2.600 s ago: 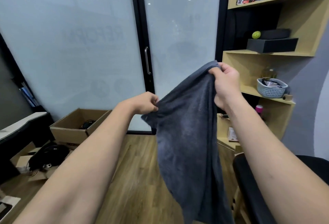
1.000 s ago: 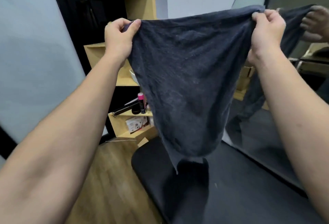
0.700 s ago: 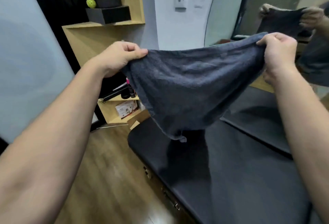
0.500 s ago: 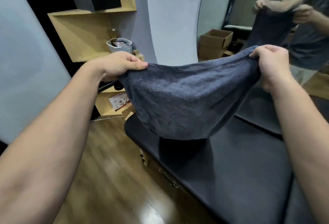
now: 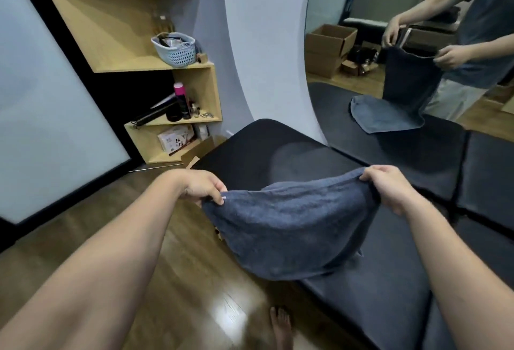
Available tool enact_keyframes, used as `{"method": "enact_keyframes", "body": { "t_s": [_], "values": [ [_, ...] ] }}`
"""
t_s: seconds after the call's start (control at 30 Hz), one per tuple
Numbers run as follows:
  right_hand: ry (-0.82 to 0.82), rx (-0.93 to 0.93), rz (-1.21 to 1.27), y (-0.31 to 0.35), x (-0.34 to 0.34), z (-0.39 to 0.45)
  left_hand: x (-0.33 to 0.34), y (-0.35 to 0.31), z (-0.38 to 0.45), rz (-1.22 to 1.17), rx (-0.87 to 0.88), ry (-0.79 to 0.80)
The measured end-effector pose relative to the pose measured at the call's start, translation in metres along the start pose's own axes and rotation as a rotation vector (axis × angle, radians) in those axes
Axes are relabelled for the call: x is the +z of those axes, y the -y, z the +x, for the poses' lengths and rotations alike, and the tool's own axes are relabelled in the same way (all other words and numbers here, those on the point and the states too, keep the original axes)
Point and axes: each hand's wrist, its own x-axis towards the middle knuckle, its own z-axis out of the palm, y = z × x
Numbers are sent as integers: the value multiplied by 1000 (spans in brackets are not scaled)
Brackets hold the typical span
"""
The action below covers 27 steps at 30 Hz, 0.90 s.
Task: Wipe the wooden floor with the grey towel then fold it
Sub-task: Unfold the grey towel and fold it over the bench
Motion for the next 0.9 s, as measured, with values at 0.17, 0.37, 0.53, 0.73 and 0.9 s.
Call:
{"method": "enact_keyframes", "body": {
  "t_s": [0.17, 0.37, 0.53, 0.73, 0.9],
  "values": [
    [29, 109, -72, -39, 16, 30, 14, 10, 49, -8, -47, 24],
    [25, 219, -104, -67, 36, 92, 5, 2, 120, -89, -53, -28],
    [-37, 251, -45, -73, 53, 161, -14, -13, 188, -127, -41, -172],
    [24, 349, -227, -118, 76, 206, 3, 1, 258, -47, -141, -192],
    [229, 502, -547, -172, 89, 177, 44, 41, 271, -77, -518, -267]
  ]
}}
